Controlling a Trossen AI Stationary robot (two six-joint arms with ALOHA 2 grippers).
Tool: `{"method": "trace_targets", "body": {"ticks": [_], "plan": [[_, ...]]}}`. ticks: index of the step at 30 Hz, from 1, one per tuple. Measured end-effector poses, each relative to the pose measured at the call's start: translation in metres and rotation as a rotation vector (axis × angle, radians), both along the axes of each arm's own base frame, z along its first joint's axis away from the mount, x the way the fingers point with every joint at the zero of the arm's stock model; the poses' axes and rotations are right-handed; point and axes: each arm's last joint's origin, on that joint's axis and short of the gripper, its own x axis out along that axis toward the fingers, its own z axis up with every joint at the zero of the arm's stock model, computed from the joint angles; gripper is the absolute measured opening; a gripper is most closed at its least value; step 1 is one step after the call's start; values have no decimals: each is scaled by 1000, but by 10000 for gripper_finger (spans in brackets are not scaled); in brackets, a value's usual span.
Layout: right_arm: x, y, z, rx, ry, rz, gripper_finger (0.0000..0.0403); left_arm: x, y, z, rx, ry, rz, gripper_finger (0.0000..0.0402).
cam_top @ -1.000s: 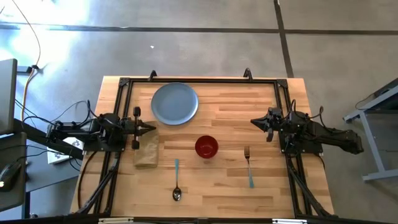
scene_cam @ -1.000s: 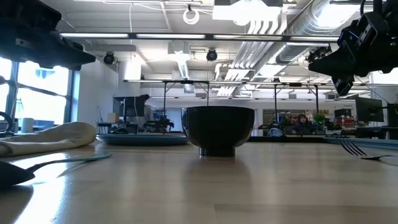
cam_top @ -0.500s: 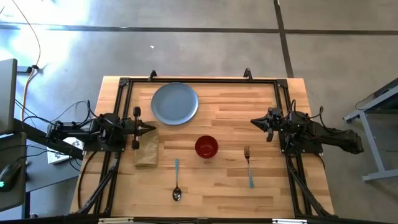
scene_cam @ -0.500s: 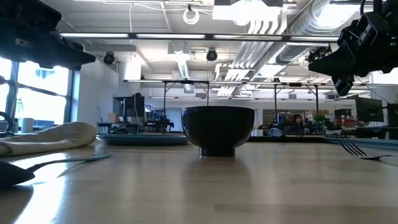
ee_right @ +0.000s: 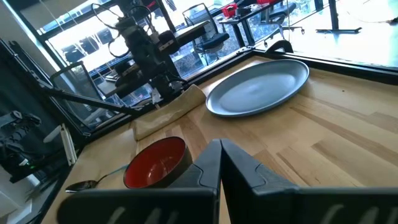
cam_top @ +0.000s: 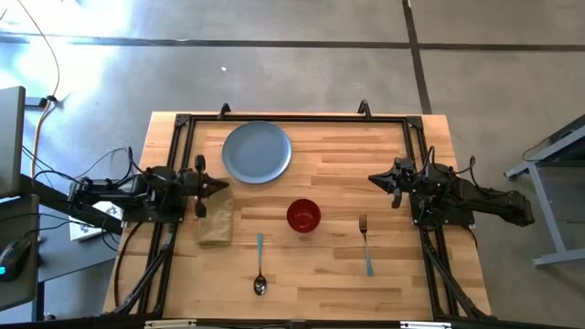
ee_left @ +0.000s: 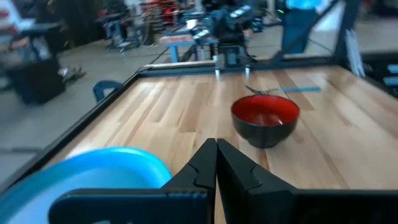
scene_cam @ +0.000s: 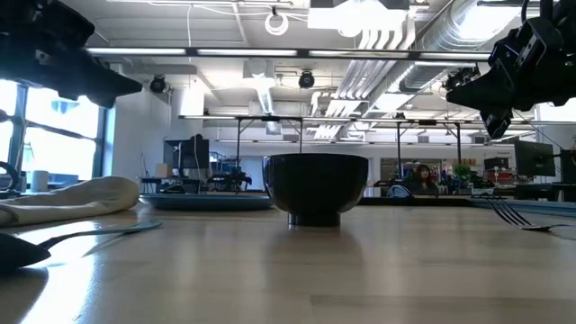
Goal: Set table place
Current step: Put the black bowl on the blue plate
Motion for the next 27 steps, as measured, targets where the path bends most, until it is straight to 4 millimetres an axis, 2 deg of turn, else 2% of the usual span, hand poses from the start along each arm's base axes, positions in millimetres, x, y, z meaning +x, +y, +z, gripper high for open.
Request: {"method": "trace_targets", "body": {"ticks": [3, 5, 8, 10, 12, 15, 18, 21, 24, 27], "plan": [[0, 0, 0, 1, -4, -16, 0, 0, 1, 2, -60, -42, 56, 1], [0, -2, 2, 9, -26, -86, 0, 0, 2, 6, -59, -89, 87, 1], [-1, -5, 10, 119, -144, -196, 0, 0, 3, 16, -34, -183, 114, 1], [-1, -5, 15, 153, -198, -198, 0, 0, 3, 22, -13, -234, 124, 1], [-1, -5, 23, 171, -199, -185, 0, 1, 4, 25, -3, -235, 136, 0], [2, -6, 46, 167, -169, -185, 0, 3, 5, 33, -4, -180, 154, 0], [14, -8, 74, 126, -45, -191, 0, 9, 5, 48, 3, -103, 160, 0], [37, -12, 98, 98, 169, -194, 0, 18, 7, 70, 28, -5, 164, 0], [69, -18, 110, 115, 417, -199, 0, 28, 9, 92, 36, 151, 190, 0], [104, -24, 113, 132, 628, -162, 0, 36, 10, 113, 38, 305, 213, 0]]}}
